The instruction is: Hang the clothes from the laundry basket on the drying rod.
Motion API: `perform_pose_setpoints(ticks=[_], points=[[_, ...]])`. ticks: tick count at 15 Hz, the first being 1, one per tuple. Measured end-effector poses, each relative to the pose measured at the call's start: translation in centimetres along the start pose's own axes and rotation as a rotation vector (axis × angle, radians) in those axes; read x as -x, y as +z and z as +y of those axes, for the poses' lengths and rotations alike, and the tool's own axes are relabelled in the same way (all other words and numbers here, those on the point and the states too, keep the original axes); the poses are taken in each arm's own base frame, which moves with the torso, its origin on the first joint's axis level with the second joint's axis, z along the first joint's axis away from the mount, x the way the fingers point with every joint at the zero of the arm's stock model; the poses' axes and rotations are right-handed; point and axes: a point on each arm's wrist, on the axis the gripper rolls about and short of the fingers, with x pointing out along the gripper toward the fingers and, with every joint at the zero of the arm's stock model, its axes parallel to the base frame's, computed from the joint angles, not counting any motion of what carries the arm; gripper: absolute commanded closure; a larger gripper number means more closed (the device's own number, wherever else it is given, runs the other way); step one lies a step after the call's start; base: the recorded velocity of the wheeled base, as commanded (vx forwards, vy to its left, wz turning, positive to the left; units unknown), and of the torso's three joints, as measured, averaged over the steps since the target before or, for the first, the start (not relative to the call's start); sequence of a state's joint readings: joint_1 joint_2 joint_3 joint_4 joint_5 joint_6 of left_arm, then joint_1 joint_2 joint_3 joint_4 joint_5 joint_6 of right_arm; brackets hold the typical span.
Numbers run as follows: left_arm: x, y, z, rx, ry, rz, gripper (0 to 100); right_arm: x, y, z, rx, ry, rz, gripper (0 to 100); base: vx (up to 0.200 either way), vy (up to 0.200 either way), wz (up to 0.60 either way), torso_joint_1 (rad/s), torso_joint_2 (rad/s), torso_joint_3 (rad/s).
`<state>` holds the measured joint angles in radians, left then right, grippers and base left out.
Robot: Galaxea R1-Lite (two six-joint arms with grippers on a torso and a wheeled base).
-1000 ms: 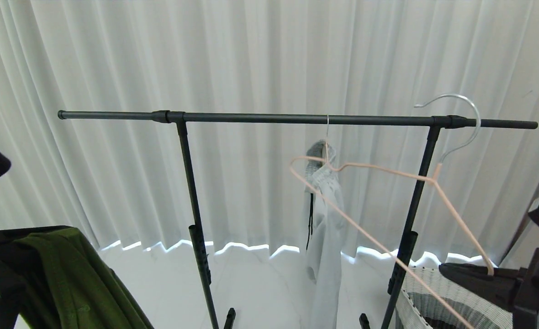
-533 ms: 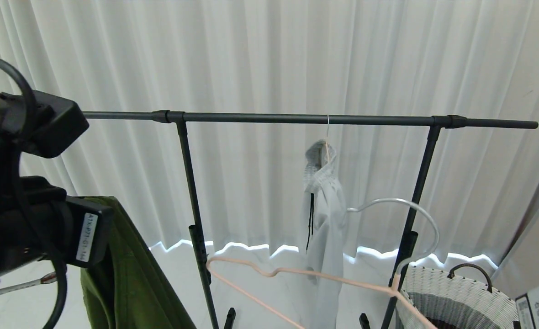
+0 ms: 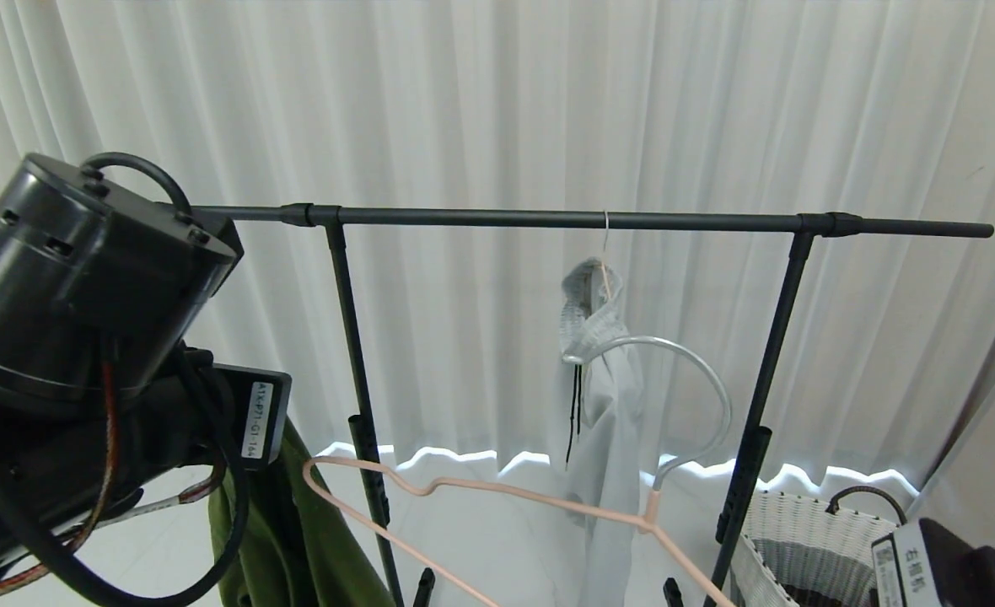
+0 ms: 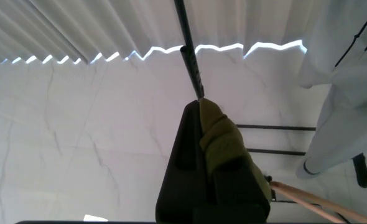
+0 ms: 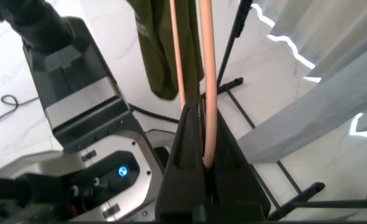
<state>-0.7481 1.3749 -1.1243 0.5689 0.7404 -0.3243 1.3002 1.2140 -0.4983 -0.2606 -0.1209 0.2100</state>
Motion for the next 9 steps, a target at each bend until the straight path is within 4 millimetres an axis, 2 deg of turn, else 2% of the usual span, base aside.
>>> perform_pose_setpoints(ticks=[5,9], points=[[-0.22,-0.08,-0.21,0.002,0.002,0.008,100,-0.95,-0.05,0.12,0.001,-0.002,0.015,100,0.0,0.0,0.0,0.0,0.0,0.0],[-0.32,-0.13,-0.2,0.0,0.014,0.008,100,-0.91,0.08,0.27,0.001,0.033,0.008,100,0.0,0.0,0.0,0.0,0.0,0.0]])
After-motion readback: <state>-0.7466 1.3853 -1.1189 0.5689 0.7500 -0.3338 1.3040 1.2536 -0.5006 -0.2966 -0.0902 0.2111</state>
